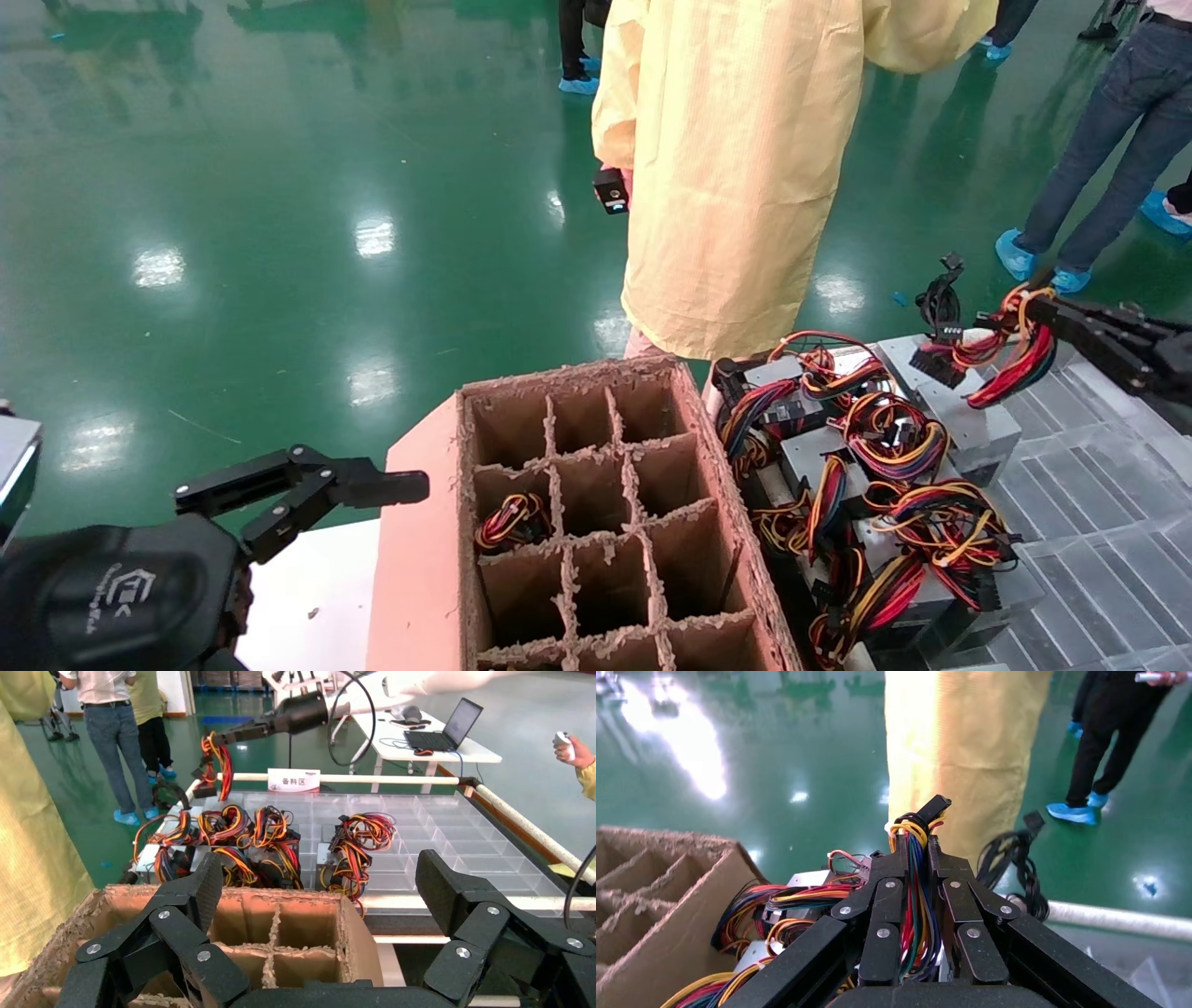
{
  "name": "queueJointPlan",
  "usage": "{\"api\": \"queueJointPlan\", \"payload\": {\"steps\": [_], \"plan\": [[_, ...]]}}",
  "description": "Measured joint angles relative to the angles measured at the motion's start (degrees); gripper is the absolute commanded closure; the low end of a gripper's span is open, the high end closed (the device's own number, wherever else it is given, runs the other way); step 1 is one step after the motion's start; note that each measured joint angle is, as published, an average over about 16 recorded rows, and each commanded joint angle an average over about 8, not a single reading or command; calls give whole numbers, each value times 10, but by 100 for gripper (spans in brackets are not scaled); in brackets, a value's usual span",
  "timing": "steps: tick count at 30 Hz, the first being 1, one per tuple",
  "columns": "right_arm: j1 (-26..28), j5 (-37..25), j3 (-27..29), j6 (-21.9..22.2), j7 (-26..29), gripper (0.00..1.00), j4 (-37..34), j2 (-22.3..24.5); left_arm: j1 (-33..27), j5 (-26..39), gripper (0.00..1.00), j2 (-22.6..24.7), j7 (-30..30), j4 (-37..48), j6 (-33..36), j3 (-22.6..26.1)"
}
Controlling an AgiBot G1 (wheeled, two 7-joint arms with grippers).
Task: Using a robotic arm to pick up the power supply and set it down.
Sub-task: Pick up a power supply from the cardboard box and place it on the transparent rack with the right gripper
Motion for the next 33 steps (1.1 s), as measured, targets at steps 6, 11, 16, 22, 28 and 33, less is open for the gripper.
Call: {"api": "queueJointPlan", "payload": {"steps": [6,11,16,22,28,33], "plan": [[-38,41,29,5,0,100,-27,-9,0,0,0,0,0,0,0,0],[-70,80,56,19,5,100,-44,-15,0,0,0,0,0,0,0,0],[-99,123,85,41,12,100,-57,-23,0,0,0,0,0,0,0,0],[-130,173,119,65,13,100,-60,-33,0,0,0,0,0,0,0,0],[-153,211,144,70,7,100,-47,-42,0,0,0,0,0,0,0,0],[-168,228,156,61,-1,100,-31,-46,0,0,0,0,0,0,0,0]]}}
